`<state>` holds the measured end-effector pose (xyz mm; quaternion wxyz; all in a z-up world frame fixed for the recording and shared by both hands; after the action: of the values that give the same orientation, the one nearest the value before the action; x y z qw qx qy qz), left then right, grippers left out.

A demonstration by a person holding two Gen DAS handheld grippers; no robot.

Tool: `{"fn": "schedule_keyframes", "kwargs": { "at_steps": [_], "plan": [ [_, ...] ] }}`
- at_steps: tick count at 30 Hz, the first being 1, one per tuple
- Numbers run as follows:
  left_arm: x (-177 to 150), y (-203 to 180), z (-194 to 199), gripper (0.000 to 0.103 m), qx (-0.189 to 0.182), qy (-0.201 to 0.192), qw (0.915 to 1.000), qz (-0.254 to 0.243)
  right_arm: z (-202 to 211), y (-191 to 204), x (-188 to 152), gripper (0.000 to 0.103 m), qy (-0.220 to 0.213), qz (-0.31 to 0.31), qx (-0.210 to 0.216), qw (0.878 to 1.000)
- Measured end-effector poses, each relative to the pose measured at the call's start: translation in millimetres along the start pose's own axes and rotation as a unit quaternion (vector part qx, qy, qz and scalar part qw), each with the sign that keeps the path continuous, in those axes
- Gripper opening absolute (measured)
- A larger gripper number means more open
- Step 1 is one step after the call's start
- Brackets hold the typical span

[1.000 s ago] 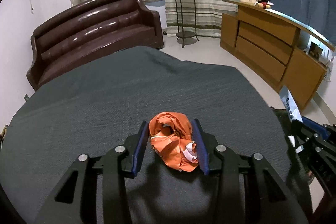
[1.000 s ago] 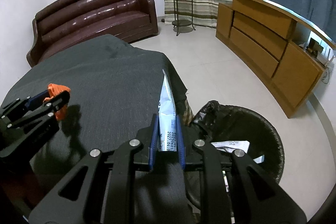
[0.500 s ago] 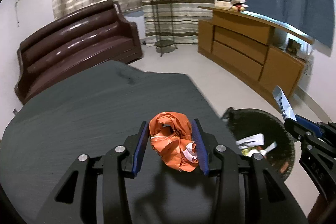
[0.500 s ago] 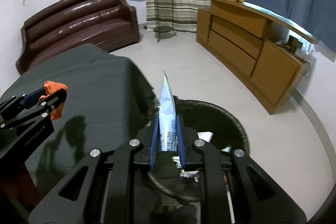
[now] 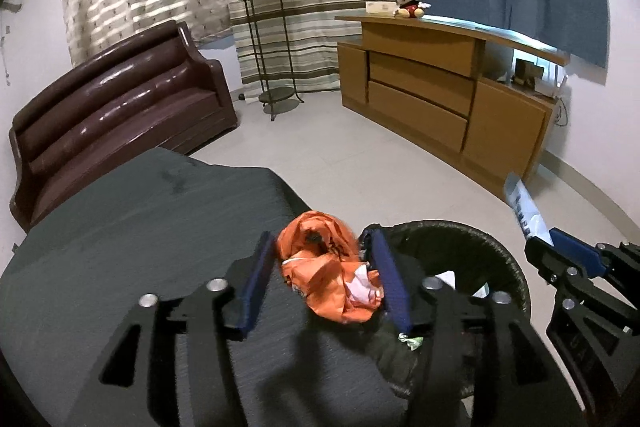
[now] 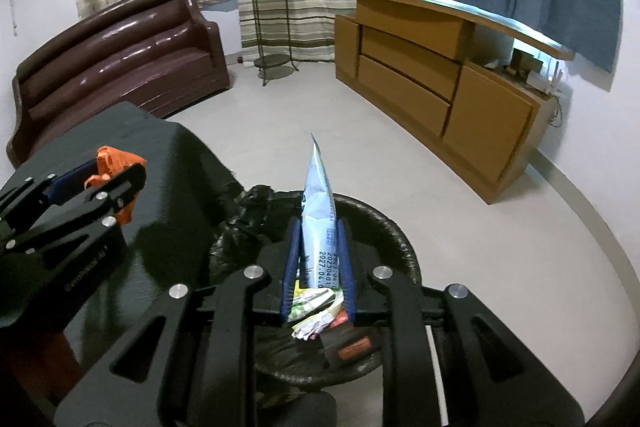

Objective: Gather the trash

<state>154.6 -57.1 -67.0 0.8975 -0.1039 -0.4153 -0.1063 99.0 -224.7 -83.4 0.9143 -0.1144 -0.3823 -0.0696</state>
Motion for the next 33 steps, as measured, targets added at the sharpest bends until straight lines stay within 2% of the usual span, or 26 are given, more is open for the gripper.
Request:
{"fn": "schedule_keyframes", "kwargs": {
  "at_steps": [3, 9, 15, 22, 24, 33],
  "plan": [
    [-0.6, -5.0, -1.8, 0.063, 0.0, -0.001, 1.0, -0.004, -2.3, -3.7, -1.3, 0.034, 0.002, -0.005, -0.004, 1.0],
    [-2.9, -4.0, 0.9, 0.069, 0.002, -0.002, 1.0, -0.002, 1.0, -9.1, 0.1, 0.035, -0.004, -0.01, -0.011, 1.0],
    [-3.6, -4.8, 8.1, 0.071, 0.003, -0.007, 1.0, 0.002, 10.0, -10.9, -0.4, 0.041, -0.012, -0.016, -0.019, 1.0],
    [-2.0, 1.5, 22.5, 0.072, 0.001, -0.013, 0.9999, 0.011, 24.4, -17.5, -1.5, 0.043, -0.022, -0.017, -0.028, 0.999],
    [-1.1, 3.6, 27.6, 0.073, 0.0, -0.014, 0.9998, 0.017, 28.8, -20.2, -2.5, 0.05, -0.025, -0.017, -0.032, 0.999],
    [-2.9, 15.7, 49.2, 0.075, 0.003, -0.026, 0.9992, 0.031, 52.6, -17.1, -4.5, 0.052, -0.041, -0.006, -0.038, 0.998]
  ]
}}
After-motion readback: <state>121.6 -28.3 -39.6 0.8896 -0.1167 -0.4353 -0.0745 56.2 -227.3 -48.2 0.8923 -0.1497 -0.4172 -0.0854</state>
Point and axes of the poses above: each gripper's, at about its wrist camera, not at the fingertips, and z roughly against the way its jaws point, y to its left, x to its top, the point moved 10 cm from there along -z, roughly the way its jaws point, and after that the axes turned 15 degrees about z, right-handed, at the moved point
